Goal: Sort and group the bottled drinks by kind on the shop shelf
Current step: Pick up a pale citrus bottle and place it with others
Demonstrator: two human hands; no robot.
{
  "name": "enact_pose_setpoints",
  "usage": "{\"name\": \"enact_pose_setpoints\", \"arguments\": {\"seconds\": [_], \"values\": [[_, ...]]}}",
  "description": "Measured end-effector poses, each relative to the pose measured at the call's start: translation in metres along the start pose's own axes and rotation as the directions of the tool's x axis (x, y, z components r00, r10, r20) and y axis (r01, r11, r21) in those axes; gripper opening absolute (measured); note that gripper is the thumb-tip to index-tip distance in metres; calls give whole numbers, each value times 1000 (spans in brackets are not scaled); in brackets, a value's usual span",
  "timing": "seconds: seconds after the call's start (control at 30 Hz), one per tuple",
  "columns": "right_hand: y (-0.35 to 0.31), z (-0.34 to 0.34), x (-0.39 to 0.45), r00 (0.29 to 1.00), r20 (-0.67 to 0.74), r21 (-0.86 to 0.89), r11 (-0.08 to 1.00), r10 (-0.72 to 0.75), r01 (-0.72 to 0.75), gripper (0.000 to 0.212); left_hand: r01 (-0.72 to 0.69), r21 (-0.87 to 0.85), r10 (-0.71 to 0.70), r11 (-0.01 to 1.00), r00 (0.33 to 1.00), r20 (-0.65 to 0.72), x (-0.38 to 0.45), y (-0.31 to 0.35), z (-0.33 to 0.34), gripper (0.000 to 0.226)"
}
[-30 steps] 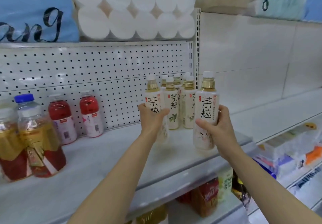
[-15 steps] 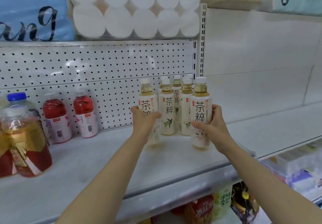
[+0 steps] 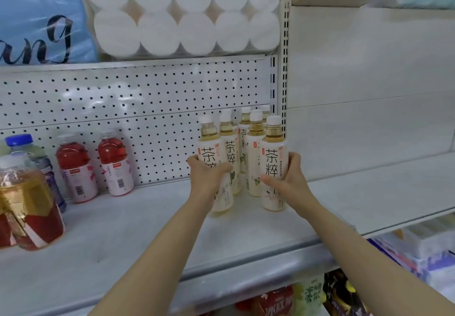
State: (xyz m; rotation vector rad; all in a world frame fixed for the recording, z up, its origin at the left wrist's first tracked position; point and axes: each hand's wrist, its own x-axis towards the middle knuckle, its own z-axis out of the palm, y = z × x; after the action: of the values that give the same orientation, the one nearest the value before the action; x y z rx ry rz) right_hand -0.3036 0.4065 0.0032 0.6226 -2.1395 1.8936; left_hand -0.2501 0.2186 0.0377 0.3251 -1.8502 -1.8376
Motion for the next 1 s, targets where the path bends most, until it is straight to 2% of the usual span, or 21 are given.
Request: {"name": "enact_pose_setpoints", "arguments": {"seconds": [0.13,0.27,0.4,0.5,0.73,0.87,1.0], "values": [[3,-3,2,999,39,-5,1000,-11,12,65,-3,3,3,1000,1000,14,-9,-4,12,62],[6,-1,2,999,-7,-25,998,-52,51,67,-25,21,24,999,999,45,-20,-12,27,62],[-1,-2,6,968,-132,-94,975,-211,200,75,-80,66,76,995,995,60,-22,-17,38,66],[-12,-4,16,921,-172,-223,925,-350,309,82,-105,87,99,991,993,71,-22,-19,41,65],[-33,-3,38,820,-115,-409,779,-560,475,70,-120,148,105,982,989,106,-17,-21,39,69],[-31,0,42,807,-88,-471,738,-584,482,63,-173,305,147,936,983,106,-18,-18,35,87],[-29,3,42,796,-96,-492,724,-597,483,61,-252,423,227,871,968,109,-20,-18,33,80]]}}
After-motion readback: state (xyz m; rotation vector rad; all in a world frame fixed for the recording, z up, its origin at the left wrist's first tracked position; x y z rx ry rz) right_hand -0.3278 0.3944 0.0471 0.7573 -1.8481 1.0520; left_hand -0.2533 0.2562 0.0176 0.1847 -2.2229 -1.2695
